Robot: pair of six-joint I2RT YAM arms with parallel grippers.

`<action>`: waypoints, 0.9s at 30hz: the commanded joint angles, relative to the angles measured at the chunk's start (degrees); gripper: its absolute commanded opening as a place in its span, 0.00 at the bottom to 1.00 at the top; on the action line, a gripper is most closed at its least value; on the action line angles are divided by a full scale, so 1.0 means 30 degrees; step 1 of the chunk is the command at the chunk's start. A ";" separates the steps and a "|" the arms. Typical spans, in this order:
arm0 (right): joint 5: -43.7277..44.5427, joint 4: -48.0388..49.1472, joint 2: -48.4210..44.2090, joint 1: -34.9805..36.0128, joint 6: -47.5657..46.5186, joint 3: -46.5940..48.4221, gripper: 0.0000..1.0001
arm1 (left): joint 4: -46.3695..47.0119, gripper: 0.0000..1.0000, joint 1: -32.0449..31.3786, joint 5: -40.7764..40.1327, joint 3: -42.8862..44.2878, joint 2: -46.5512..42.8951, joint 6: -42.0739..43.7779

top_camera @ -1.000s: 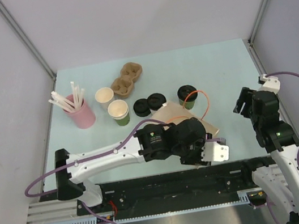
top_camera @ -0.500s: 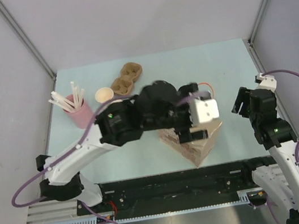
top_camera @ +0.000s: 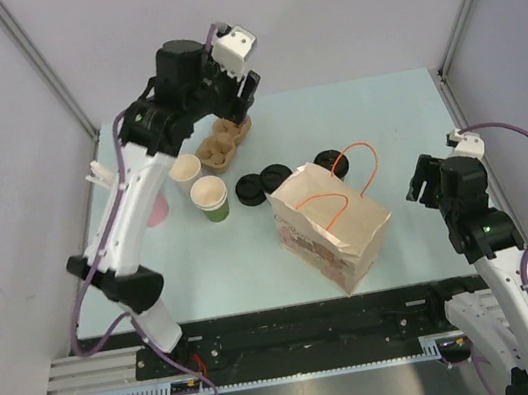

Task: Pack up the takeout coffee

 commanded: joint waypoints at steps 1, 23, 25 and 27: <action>-0.0663 -0.0046 -0.0231 -0.0101 -0.0341 0.0631 0.74 | -0.0388 0.68 0.1755 -0.0869 0.0369 0.3742 -0.0100; -0.1513 0.0042 -0.0114 -0.0102 -0.0429 0.0484 0.74 | -0.0271 0.46 0.4275 -0.2747 0.1338 1.3007 0.0166; -0.1513 0.0043 -0.0115 -0.0102 -0.0400 0.0484 0.74 | -0.0271 0.46 0.4451 -0.2541 0.1483 1.3271 0.0049; -0.1455 0.0042 -0.0144 -0.0102 -0.0400 0.0484 0.74 | -0.0300 0.46 0.4686 -0.2191 0.1484 1.3418 0.0020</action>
